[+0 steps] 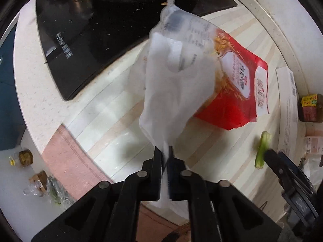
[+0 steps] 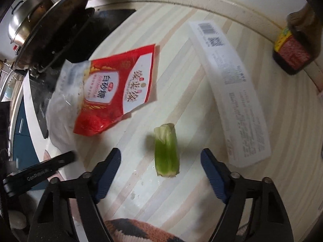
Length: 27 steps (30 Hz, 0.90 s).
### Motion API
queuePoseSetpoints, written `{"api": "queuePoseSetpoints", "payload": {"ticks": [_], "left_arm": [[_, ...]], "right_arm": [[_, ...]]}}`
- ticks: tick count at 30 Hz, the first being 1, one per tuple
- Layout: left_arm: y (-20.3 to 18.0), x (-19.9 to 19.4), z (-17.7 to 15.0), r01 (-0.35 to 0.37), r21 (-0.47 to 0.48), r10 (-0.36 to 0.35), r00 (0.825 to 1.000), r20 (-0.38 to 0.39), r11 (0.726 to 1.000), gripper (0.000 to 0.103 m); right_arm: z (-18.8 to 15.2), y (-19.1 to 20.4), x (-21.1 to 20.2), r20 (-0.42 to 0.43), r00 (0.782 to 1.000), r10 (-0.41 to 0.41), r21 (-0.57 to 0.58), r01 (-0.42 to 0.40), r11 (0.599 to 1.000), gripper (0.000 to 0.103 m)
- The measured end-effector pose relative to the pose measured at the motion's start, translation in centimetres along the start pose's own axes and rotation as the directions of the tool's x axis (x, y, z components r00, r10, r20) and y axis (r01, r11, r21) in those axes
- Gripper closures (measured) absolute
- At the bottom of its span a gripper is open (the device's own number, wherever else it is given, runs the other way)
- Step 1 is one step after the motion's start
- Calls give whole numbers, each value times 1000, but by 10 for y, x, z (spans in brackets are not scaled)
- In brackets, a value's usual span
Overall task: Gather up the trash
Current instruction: 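Grasp the white paper towel with the left tool while the right grasps the green vegetable piece, then carry the paper towel and vegetable piece down over the trash bin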
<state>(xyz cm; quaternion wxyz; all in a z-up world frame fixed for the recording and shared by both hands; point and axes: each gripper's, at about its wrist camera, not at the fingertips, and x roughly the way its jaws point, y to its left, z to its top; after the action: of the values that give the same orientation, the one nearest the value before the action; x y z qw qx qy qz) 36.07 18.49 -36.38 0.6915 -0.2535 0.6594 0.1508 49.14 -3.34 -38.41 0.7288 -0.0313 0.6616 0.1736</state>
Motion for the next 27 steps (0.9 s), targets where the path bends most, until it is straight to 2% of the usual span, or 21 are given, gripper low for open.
{"api": "queuePoseSetpoints", "payload": {"ticks": [3, 5, 7, 13, 17, 21, 27], "left_arm": [[10, -13, -7, -31, -10, 31, 999, 42, 999, 101], [16, -19, -12, -33, -27, 34, 998, 52, 999, 101], [20, -28, -18, -46, -28, 48, 996, 75, 999, 101], [39, -66, -37, -82, -29, 86, 982, 168, 996, 101], [67, -87, -48, -68, -81, 85, 971, 223, 994, 101], [102, -111, -67, -48, -146, 88, 956, 279, 988, 101], [177, -143, -109, -26, -261, 113, 939, 325, 965, 101]], "right_arm": [[0, 5, 13, -7, 1000, -13, -33, 12, 999, 48], [-1, 11, 20, 0, 998, -64, -73, 64, 995, 79], [-3, 13, 17, 21, 998, -66, -87, 67, 994, 86], [-15, 23, -11, 72, 997, -27, -76, 33, 997, 89], [-26, 44, -37, 105, 994, 8, -105, 3, 994, 89], [-35, 81, -58, 121, 991, 61, -170, -40, 985, 90], [-69, 177, -87, 118, 976, 183, -330, -135, 934, 90]]}}
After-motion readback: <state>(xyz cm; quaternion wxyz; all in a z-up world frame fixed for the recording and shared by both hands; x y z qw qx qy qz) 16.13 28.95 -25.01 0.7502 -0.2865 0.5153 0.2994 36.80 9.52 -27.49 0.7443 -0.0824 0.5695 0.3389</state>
